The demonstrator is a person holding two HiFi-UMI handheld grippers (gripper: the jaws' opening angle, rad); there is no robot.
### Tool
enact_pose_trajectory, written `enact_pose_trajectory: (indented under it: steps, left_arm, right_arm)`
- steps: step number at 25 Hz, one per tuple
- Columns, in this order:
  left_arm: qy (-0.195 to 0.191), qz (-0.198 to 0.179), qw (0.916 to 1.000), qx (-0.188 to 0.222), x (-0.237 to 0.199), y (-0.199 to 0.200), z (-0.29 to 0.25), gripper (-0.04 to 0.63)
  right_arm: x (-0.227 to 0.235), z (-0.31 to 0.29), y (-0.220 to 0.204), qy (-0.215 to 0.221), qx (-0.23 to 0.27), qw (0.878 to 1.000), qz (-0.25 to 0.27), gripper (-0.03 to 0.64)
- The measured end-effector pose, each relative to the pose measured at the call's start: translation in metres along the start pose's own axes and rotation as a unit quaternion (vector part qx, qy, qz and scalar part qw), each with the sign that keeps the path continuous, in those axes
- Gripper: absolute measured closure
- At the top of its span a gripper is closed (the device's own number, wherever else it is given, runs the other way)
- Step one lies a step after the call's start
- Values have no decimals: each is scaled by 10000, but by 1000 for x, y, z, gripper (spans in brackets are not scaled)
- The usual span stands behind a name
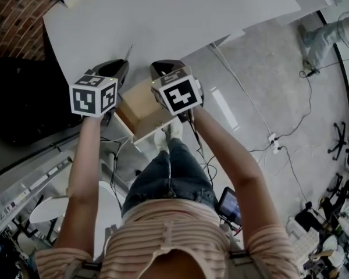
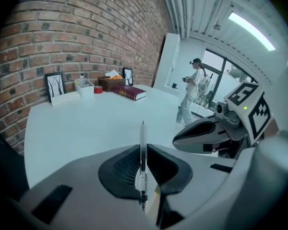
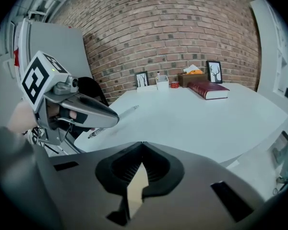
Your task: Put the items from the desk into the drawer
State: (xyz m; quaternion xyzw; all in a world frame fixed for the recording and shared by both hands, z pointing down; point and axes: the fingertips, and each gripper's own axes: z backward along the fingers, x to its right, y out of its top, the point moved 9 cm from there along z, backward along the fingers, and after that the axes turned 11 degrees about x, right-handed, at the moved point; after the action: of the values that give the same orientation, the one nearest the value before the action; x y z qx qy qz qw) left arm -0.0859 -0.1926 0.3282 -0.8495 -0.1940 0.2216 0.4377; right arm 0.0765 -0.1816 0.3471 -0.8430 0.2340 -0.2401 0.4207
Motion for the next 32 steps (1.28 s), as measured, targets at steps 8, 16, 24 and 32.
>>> enact_pose_trajectory:
  steps: [8, 16, 24, 32]
  left_arm:
    - [-75, 144, 9993, 346, 16, -15, 51, 548]
    - [-20, 592, 9966, 572, 32, -54, 92, 548]
    - [69, 862, 9949, 511, 41, -96, 119, 548]
    - [97, 1079, 9931, 442, 50, -134, 114, 548]
  right_arm:
    - [-40, 6, -9, 4, 53, 9999, 125, 600]
    - [-72, 19, -22, -23, 49, 9998, 214, 600]
    - [-102, 32, -48, 50, -89, 9998, 174, 600]
    - [-99, 35, -93, -83, -524, 9986, 38, 600]
